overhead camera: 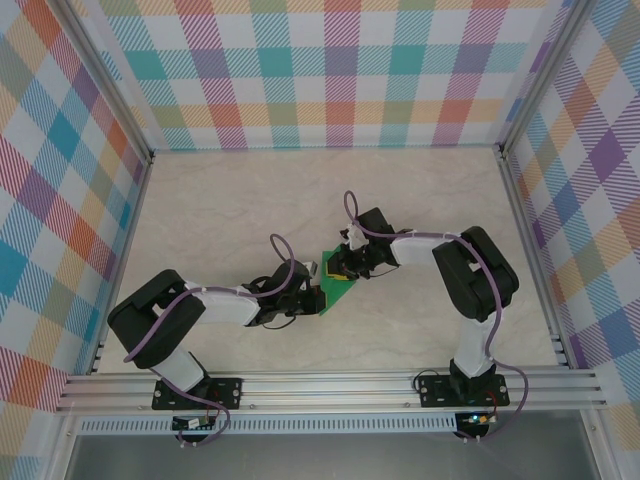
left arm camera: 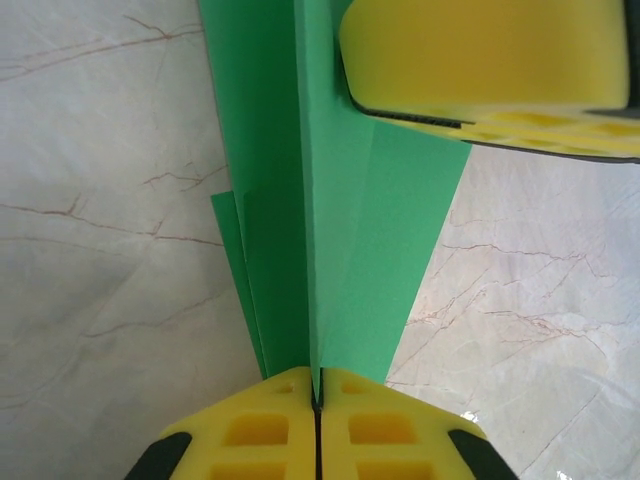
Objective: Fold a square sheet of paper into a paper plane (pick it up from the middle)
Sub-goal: Fourth fold the wing at the center of the table.
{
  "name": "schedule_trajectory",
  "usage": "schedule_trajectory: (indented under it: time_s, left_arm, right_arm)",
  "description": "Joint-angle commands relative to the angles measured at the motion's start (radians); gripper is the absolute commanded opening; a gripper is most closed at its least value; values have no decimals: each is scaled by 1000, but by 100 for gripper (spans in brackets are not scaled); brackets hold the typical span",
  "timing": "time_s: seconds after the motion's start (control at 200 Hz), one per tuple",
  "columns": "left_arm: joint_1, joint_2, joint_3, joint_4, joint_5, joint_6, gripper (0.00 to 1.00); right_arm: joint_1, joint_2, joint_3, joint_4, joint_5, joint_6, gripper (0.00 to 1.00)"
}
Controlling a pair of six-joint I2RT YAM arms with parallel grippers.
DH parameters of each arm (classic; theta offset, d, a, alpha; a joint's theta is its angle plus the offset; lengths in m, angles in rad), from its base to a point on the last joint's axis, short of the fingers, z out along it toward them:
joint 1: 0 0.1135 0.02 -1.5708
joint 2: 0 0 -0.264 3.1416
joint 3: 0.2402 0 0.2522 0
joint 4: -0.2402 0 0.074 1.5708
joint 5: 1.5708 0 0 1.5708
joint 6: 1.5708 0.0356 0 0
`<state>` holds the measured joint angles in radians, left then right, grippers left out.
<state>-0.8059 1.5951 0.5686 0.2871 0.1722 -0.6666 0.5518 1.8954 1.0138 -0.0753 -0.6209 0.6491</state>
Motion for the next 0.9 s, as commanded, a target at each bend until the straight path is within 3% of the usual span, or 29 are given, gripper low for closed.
schedule_trajectory:
  time_s: [0.0,0.67,0.775,0.895]
  left_arm:
    - [24,-12,-24,-100,-28,-5,11]
    - [24,-87,-41,-108,-43,-11,19]
    - [24,-135,-48,-110,-55,-20,30]
    - [26,-190,-50,-146,-103,-34,32]
  right_arm:
    - [7,29,25,-21,23,-16,17]
    - [7,74,52,-63,57,-31,16]
    - [7,76,48,-62,59,-35,16]
    - [7,77,40,-60,63,-34,15]
